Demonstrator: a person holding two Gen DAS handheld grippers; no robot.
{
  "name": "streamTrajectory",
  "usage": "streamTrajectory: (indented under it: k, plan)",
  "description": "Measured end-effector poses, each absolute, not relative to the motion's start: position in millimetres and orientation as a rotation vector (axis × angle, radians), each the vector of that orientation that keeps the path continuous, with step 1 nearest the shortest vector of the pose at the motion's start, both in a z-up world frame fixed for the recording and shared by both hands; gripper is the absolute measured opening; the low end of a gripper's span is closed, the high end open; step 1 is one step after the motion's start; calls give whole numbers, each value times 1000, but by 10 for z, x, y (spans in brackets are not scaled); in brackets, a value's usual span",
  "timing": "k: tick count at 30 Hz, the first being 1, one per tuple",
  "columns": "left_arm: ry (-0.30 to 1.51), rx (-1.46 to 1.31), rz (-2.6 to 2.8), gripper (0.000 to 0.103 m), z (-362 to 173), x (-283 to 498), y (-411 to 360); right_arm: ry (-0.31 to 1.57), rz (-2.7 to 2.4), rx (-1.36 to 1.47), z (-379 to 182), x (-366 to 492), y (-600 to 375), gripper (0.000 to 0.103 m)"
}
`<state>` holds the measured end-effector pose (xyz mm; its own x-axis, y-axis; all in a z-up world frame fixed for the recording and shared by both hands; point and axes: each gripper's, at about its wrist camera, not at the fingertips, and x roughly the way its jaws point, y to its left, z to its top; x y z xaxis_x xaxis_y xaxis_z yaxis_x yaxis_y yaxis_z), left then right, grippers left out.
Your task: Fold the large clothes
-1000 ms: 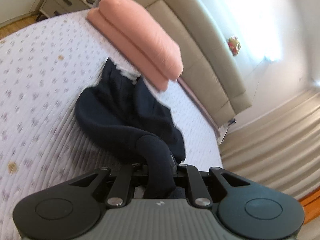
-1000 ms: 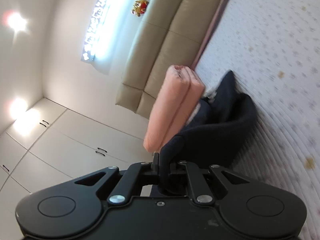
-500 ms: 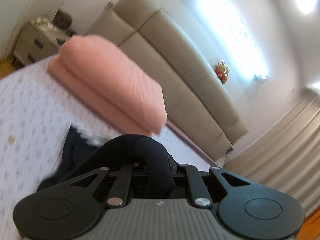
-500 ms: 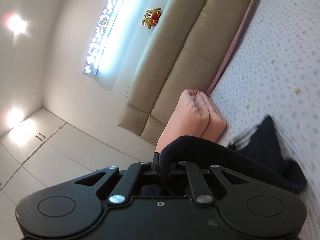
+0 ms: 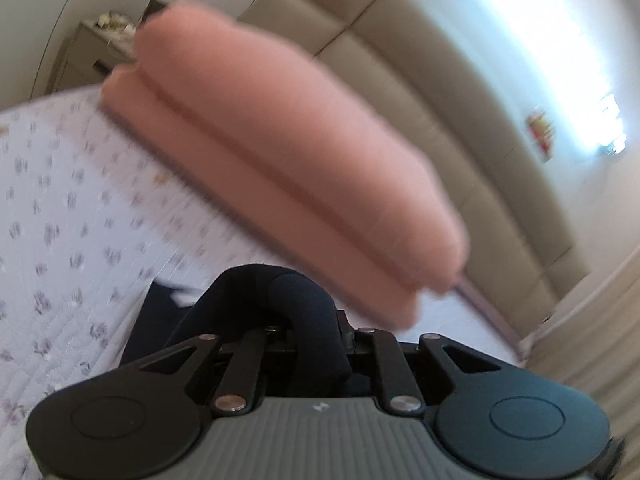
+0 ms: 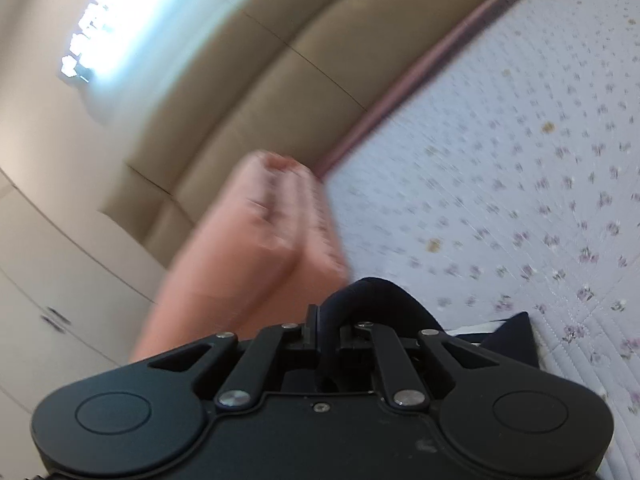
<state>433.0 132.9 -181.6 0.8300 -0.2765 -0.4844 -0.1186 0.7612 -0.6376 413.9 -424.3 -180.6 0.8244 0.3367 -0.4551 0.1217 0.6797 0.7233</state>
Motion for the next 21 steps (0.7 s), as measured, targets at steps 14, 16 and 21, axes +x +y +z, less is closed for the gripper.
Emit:
streamTrajectory:
  k: [14, 16, 21]
  plan:
    - [517, -549, -132, 52, -1645, 3871, 1466, 545, 204, 513, -1754, 3632, -3800, 101]
    - [518, -427, -186, 58, -1658, 3906, 1164, 555, 253, 278, -1712, 3489, -3427, 102]
    - [629, -180, -261, 62, -2143, 4340, 357, 721, 212, 72, -2092, 3841, -2751, 102]
